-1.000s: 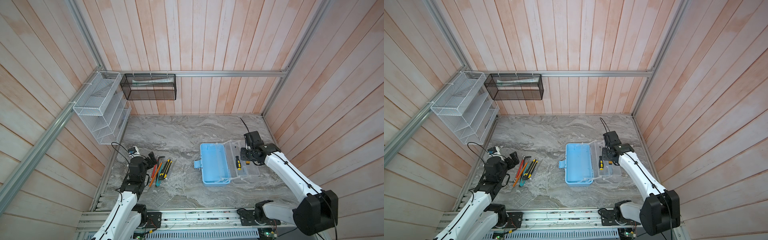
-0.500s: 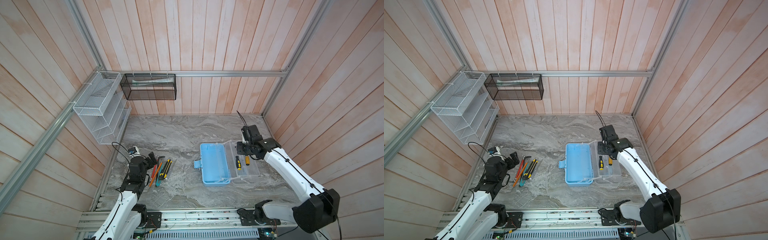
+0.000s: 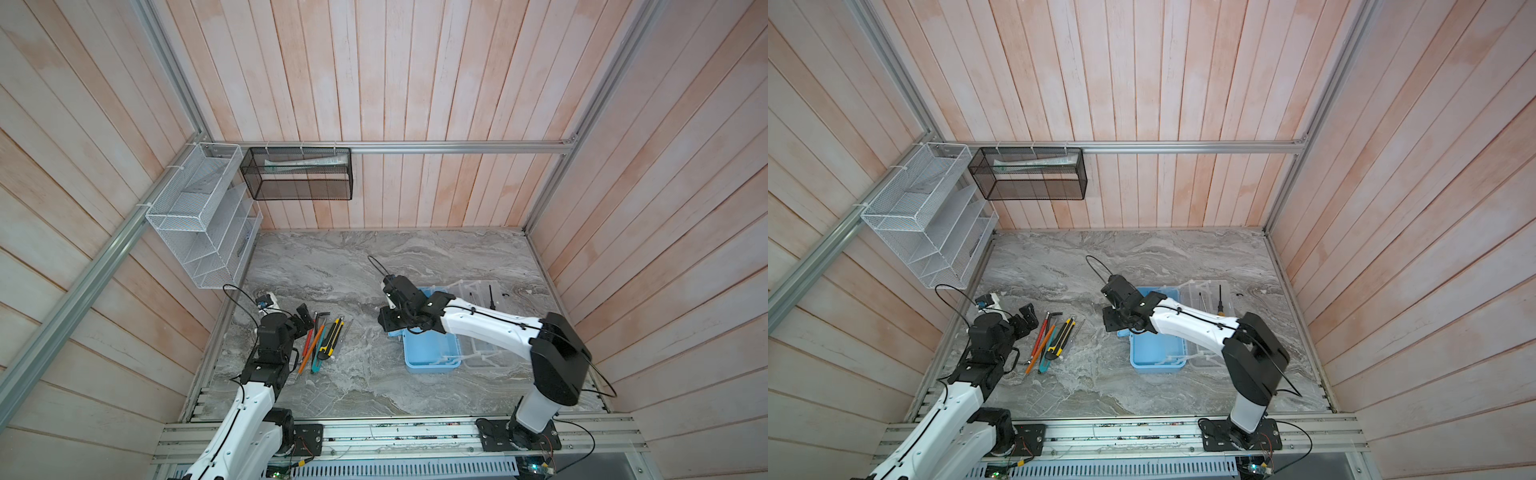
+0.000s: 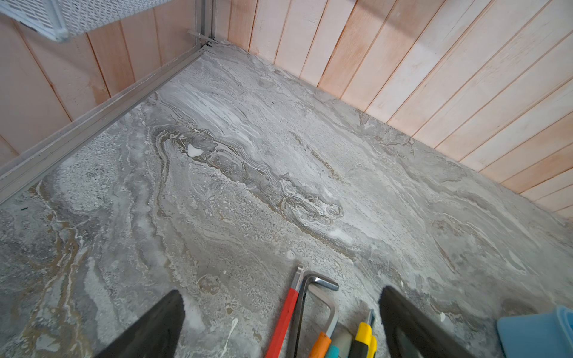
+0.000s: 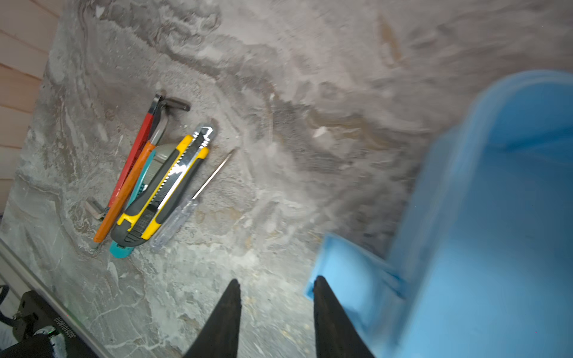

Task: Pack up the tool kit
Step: 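Move the open right gripper back over the remaining tools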

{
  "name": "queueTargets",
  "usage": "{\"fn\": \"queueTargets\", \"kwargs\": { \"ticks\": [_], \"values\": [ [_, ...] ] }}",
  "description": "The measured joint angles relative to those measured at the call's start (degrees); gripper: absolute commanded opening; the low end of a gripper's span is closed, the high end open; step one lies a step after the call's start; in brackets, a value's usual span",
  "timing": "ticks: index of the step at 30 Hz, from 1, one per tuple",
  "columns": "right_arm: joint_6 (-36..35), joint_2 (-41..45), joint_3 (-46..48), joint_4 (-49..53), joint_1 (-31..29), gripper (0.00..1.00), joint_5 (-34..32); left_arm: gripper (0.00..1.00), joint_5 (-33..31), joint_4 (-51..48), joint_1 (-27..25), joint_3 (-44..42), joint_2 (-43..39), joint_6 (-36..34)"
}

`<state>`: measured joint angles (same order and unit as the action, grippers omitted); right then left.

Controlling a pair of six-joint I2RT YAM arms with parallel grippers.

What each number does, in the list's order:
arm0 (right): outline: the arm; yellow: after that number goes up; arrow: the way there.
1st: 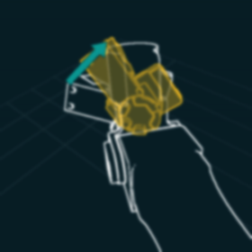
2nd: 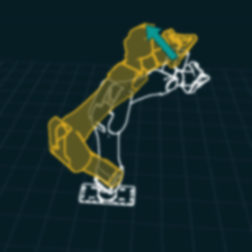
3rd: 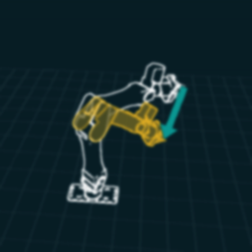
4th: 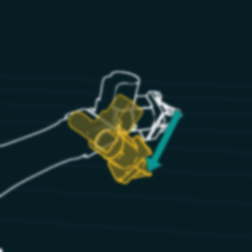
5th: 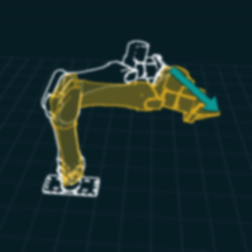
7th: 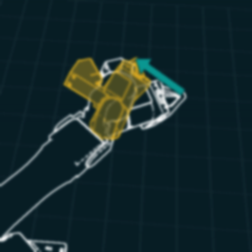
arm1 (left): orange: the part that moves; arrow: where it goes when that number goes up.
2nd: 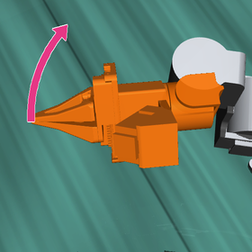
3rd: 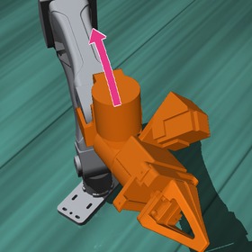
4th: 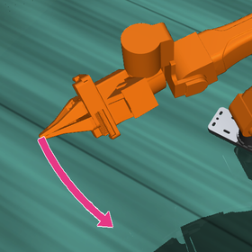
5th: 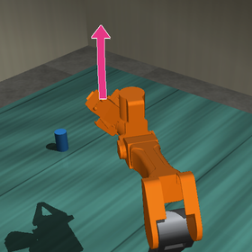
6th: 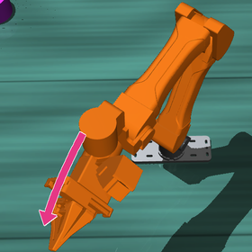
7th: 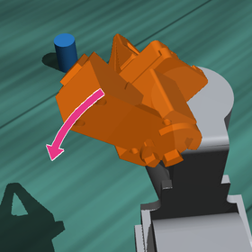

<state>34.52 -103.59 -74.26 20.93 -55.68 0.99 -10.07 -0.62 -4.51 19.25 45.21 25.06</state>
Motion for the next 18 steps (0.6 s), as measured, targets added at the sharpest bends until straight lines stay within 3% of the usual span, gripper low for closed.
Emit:
{"fn": "queueTargets", "kwargs": {
  "ticks": [6, 18],
  "values": [
    [1.73, -11.98, -8.33, -1.25, -4.59, 0.41, 3.23, 1.0, 0.02, 0.0, 0.02, 0.0, 0.0, 0.0],
    [2.29, -20.04, -20.44, 3.56, -6.05, 0.42, 1.31, 1.0, 0.02, 0.0, 0.02, 0.0, -0.02, 0.0]
  ]
}}
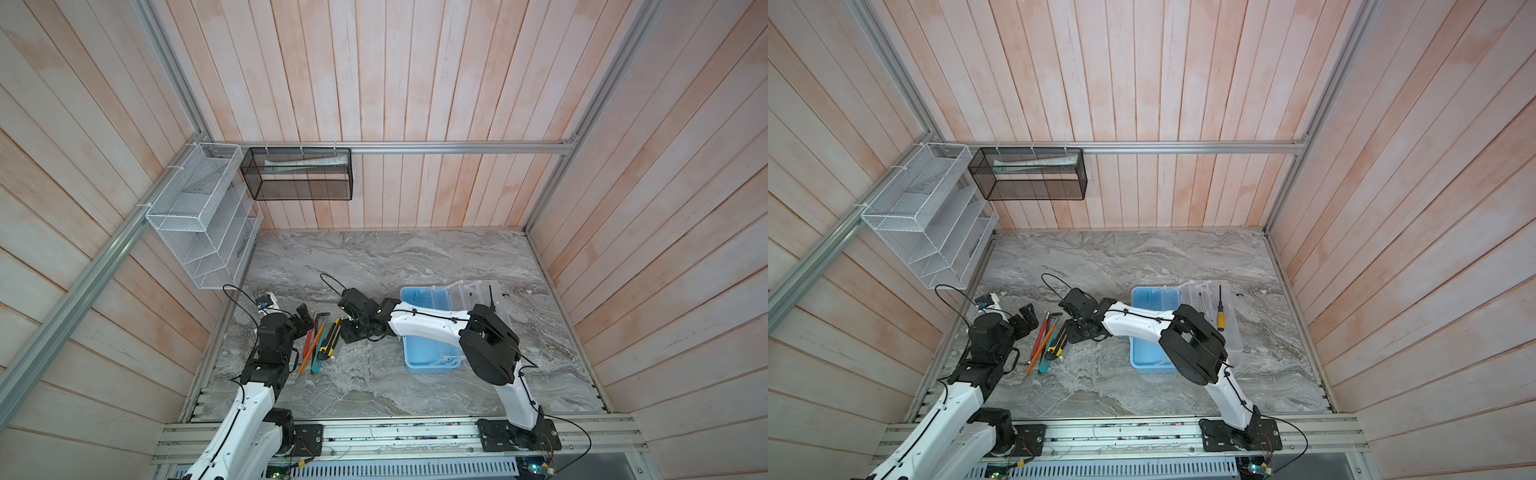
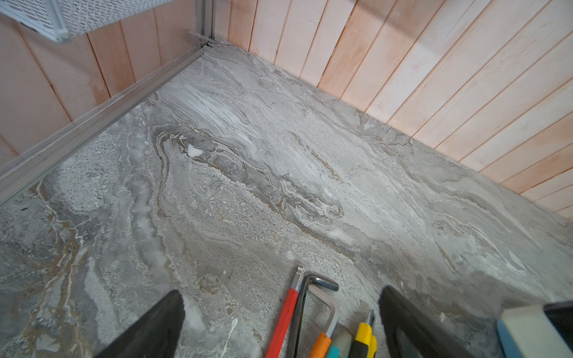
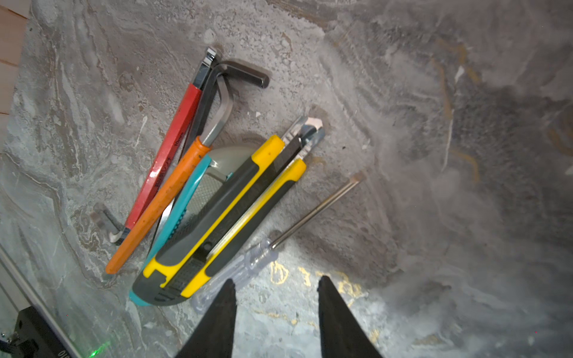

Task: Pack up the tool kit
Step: 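Move the open right gripper back over the remaining tools, then lower the right gripper and grasp the clear-handled thin screwdriver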

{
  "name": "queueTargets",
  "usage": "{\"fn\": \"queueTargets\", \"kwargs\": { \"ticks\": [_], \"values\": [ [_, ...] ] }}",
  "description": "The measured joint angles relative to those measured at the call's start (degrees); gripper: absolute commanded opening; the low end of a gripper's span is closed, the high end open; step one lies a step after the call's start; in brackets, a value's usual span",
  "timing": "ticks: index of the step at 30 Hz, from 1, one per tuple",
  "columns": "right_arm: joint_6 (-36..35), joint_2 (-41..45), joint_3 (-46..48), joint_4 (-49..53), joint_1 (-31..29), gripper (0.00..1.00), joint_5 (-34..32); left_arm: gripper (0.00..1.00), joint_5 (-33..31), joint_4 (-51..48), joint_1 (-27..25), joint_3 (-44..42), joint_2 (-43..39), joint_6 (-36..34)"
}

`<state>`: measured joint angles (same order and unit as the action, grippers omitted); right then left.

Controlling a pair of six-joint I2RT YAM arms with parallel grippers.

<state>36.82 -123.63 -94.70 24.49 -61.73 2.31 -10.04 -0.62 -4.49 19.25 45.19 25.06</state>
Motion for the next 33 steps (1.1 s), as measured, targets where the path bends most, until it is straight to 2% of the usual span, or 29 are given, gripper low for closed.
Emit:
{"fn": "queueTargets", "kwargs": {
  "ticks": [4, 10, 22, 33],
  "values": [
    [-0.17, -3.08, -4.7, 2.86, -0.81, 0.42, -0.79, 1.0, -0.02, 0.0, 0.0, 0.0, 0.0, 0.0],
    [-0.52, -3.98, -6.19, 6.84, -1.57, 0.42, -1.9, 1.0, 0.0, 0.0, 0.0, 0.0, -0.04, 0.0],
    [-2.64, -10.21, -15.41, 11.89, -2.45, 0.42, -3.02, 1.0, 0.0, 0.0, 0.0, 0.0, -0.37, 0.0],
    [-2.97, -10.62, -15.78, 15.04, -3.13, 0.42, -4.09, 1.0, 0.0, 0.0, 0.09, 0.0, -0.57, 0.0]
  ]
}}
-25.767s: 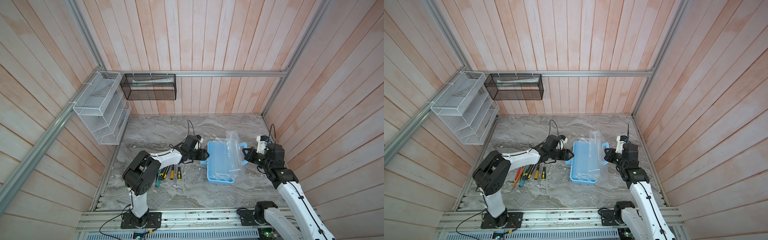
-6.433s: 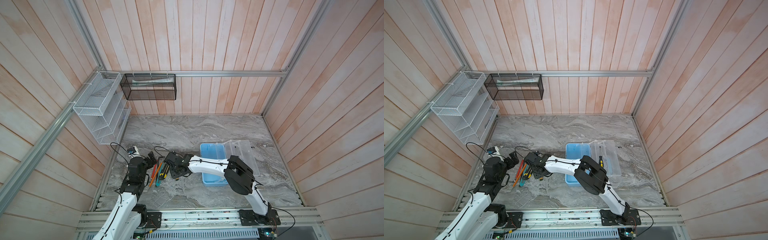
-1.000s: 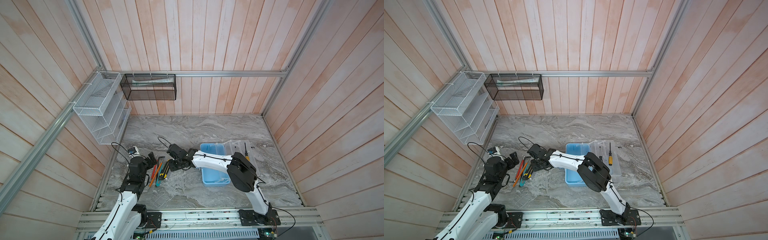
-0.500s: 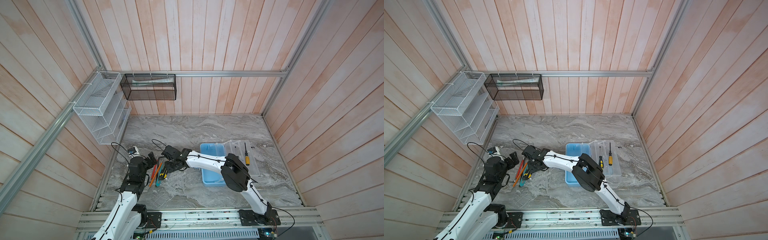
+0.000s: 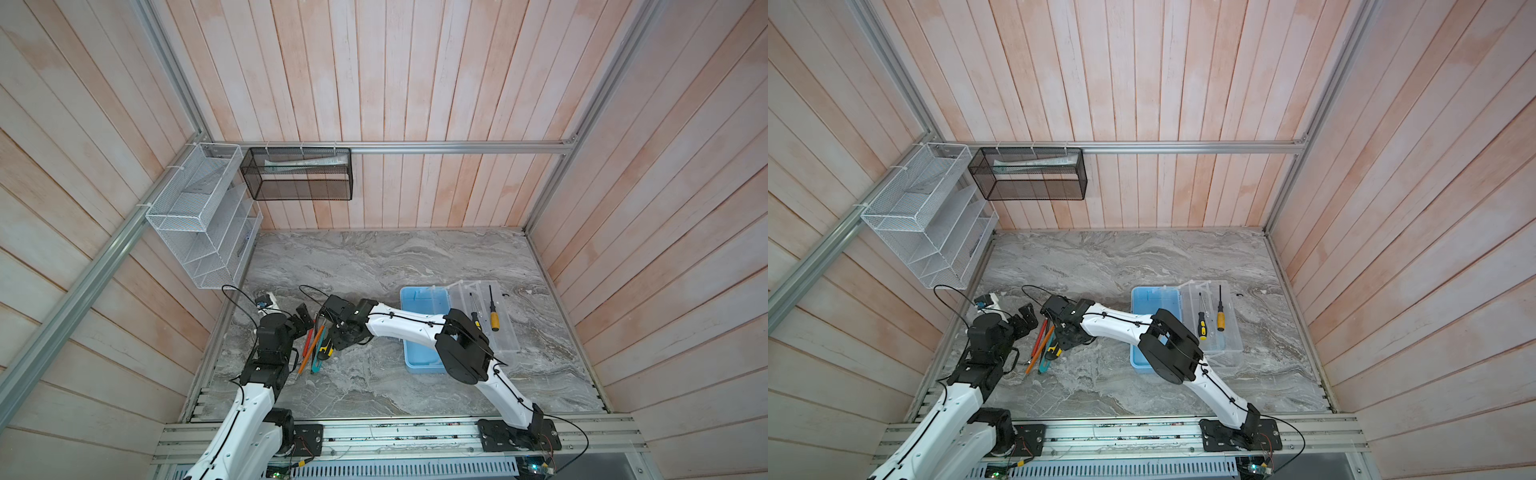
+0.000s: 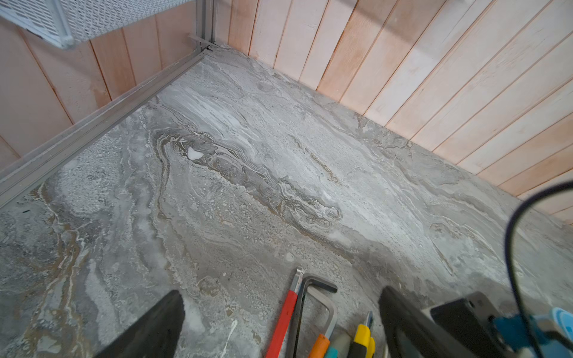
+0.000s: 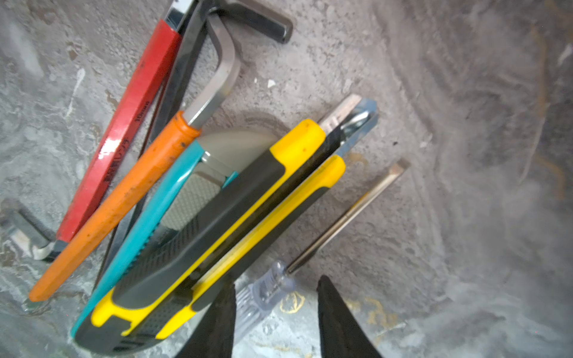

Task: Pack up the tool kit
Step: 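Lower the right gripper and grasp the clear-handled thin screwdriver, then lift and carry the clear-handled screwdriver over the clear lid with the right gripper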

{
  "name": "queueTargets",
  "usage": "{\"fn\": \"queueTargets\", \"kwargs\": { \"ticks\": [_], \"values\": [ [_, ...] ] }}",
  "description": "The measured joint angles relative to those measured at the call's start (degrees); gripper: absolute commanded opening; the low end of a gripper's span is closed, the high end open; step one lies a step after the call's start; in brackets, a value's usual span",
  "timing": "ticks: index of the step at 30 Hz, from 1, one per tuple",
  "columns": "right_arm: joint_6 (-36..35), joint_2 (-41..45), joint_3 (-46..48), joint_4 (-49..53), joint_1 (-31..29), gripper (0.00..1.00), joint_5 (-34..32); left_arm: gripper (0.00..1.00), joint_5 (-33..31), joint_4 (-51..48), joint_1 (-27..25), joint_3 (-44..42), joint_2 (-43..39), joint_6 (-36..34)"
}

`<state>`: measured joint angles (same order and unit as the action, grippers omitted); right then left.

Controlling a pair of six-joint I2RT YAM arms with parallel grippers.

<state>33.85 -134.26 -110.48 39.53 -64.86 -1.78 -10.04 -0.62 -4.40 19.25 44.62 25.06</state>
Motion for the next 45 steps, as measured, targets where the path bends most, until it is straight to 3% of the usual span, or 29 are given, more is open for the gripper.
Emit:
{"fn": "queueTargets", "kwargs": {
  "ticks": [16, 25, 34, 39, 45],
  "values": [
    [-1.07, 3.67, 7.17, -0.61, -0.72, 0.4, -2.21, 1.0, -0.02, 0.0, 0.0, 0.0, 0.0, 0.0],
    [-0.85, 3.65, 7.1, 0.87, -0.72, 0.25, -4.24, 1.0, 0.0, 0.0, 0.0, 0.0, -0.11, 0.0],
    [-0.92, 3.87, 7.3, 2.34, -0.57, 0.0, -7.43, 1.0, 0.0, 0.0, 0.0, 0.0, -0.31, 0.02],
    [-1.2, 5.4, 8.87, 4.7, 0.22, 0.0, -8.04, 1.0, 0.0, -0.02, 0.0, 0.0, -0.5, 0.02],
    [-2.23, 13.09, 14.23, 7.45, 3.15, 0.0, -7.98, 1.0, -0.04, -0.02, 0.0, 0.0, -0.48, 0.02]
  ]
}}
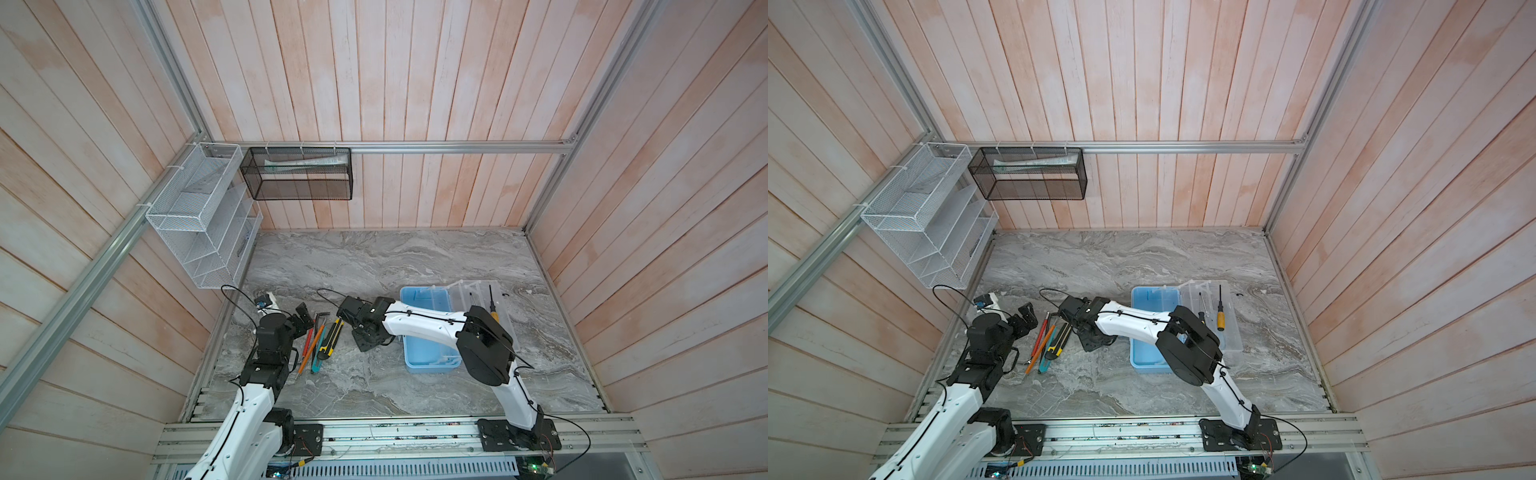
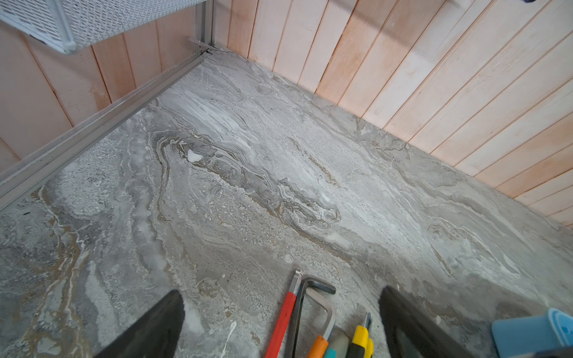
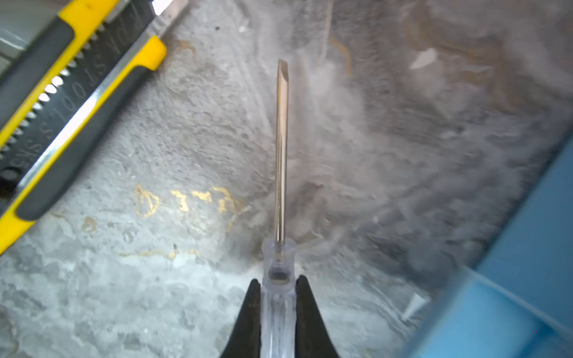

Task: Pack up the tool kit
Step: 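Lift and carry the clear-handled screwdriver over the clear lid with the right gripper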

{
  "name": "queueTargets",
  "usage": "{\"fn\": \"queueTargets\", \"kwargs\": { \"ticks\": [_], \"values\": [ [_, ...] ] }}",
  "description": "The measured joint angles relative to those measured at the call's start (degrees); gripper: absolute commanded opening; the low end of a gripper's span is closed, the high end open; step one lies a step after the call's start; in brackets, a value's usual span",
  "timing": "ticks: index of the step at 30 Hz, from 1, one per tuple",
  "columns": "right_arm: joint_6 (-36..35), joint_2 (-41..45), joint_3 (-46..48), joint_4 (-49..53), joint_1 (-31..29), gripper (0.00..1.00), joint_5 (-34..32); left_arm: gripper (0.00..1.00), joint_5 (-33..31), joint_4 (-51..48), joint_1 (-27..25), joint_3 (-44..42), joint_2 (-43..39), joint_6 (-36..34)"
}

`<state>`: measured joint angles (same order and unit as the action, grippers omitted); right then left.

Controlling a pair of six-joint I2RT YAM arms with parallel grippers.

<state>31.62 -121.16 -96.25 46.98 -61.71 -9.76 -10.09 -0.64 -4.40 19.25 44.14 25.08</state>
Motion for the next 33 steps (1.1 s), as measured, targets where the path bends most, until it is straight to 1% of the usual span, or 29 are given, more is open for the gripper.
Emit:
{"fn": "queueTargets", "kwargs": {
  "ticks": [5, 12, 23, 26, 29, 33],
  "values": [
    [-1.33, 9.9, 4.66, 1.07, 5.57, 0.0, -0.42, 1.0, 0.0, 0.0, 0.0, 0.0, 0.07, 0.02],
    [-3.1, 18.8, 6.49, 5.27, 13.16, 0.0, -7.1, 1.0, 0.0, 0.02, 0.0, 0.0, 0.11, 0.0],
    [-4.31, 37.57, 19.58, 8.79, 28.74, 0.0, -13.6, 1.0, 0.02, 0.02, 0.0, 0.0, 0.39, 0.0],
    [-4.26, 41.09, 22.53, 9.51, 32.04, 0.0, -16.52, 1.0, 0.02, 0.0, 0.0, 0.0, 0.55, 0.0],
    [-4.37, 43.06, 24.52, 10.21, 33.99, 0.0, -19.61, 1.0, 0.02, 0.02, 0.0, 0.0, 0.61, 0.0],
    [-5.4, 44.06, 27.58, 9.94, 36.81, 0.0, -20.85, 1.0, 0.02, 0.0, 0.0, 0.0, 0.83, 0.0]
  ]
}}
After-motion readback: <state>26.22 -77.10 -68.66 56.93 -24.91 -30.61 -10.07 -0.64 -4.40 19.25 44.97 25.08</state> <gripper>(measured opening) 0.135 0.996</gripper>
